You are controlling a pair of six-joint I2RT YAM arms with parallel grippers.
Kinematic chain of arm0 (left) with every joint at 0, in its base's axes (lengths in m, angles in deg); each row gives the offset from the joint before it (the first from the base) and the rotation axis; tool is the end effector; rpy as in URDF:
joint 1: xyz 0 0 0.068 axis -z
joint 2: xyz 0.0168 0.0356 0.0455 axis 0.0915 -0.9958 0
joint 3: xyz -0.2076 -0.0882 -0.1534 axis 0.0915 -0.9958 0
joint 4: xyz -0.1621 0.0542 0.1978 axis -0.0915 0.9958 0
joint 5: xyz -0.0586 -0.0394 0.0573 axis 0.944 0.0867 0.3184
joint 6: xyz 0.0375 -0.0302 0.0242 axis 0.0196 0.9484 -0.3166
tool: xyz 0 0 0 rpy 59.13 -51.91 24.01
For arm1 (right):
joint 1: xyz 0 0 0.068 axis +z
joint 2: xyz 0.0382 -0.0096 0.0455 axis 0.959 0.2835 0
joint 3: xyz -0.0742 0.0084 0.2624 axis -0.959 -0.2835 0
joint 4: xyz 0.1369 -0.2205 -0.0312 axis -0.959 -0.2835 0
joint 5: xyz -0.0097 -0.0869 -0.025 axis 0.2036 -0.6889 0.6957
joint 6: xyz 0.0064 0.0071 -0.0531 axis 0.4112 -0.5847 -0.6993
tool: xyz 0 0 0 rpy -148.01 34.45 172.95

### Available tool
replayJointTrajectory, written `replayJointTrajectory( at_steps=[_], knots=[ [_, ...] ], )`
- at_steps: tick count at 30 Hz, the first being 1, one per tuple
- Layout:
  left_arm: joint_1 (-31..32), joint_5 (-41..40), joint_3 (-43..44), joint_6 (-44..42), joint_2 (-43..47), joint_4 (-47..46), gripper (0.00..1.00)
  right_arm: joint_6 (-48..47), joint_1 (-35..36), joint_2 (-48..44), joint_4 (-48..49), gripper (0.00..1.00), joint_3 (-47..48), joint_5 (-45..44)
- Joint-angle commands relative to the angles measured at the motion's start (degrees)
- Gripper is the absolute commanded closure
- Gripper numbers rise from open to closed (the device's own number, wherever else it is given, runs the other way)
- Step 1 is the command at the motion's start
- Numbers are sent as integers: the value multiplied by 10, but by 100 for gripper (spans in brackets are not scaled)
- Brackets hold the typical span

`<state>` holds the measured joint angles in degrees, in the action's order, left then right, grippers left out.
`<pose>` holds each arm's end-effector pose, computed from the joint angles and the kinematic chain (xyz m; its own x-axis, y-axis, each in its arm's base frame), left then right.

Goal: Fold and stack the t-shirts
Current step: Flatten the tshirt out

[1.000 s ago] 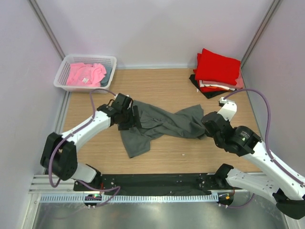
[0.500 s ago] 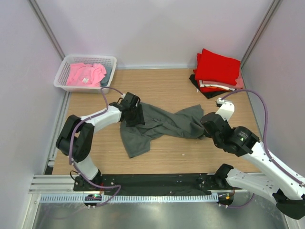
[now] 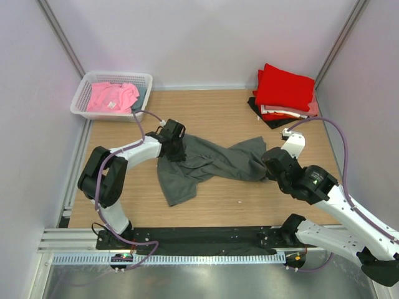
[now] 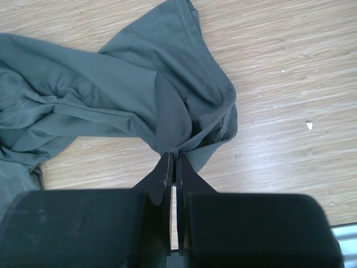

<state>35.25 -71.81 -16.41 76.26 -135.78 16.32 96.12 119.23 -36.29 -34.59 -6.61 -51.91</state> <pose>0.3057 -0.1755 0.1764 -0.8895 -0.2255 -0.3975 -0.1035 0.9466 -0.3053 0.1126 0.0835 0.3256 -0.5824 0.1958 -0.7890 0.1846 0.9771 0.1062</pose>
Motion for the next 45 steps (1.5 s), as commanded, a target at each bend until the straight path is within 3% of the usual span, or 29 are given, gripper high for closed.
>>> replayJointTrajectory(
  at_steps=[1,2,3,4,9,13,20,27,33,39,44,45],
  knots=[
    [2,-10,4,-10,8,-25,83,-2,2,-4,15,99,-4,-16],
    [2,-8,2,-11,10,-24,87,0,2,-5,17,99,-6,-16],
    [2,-4,0,-11,14,-25,98,0,2,-6,16,99,-8,-17],
    [2,-3,0,-12,17,-25,100,1,3,-7,17,99,-9,-16],
    [2,-3,8,-25,80,2,100,-5,2,-9,17,99,1,-19],
    [2,-29,49,-52,169,81,100,-37,2,-14,2,99,58,-33],
    [2,-73,200,-125,329,215,100,-124,2,-56,-1,99,201,-37],
    [2,-47,367,-221,436,289,100,-243,2,-106,50,99,278,33],
    [2,35,469,-281,516,295,100,-266,3,-188,121,99,308,99],
    [-3,126,569,-302,540,258,100,-307,2,-225,175,99,327,187],
    [-6,120,638,-344,484,239,100,-346,3,-156,182,99,386,119],
    [-6,96,649,-352,472,240,100,-354,2,-136,175,99,398,72]
  ],
)
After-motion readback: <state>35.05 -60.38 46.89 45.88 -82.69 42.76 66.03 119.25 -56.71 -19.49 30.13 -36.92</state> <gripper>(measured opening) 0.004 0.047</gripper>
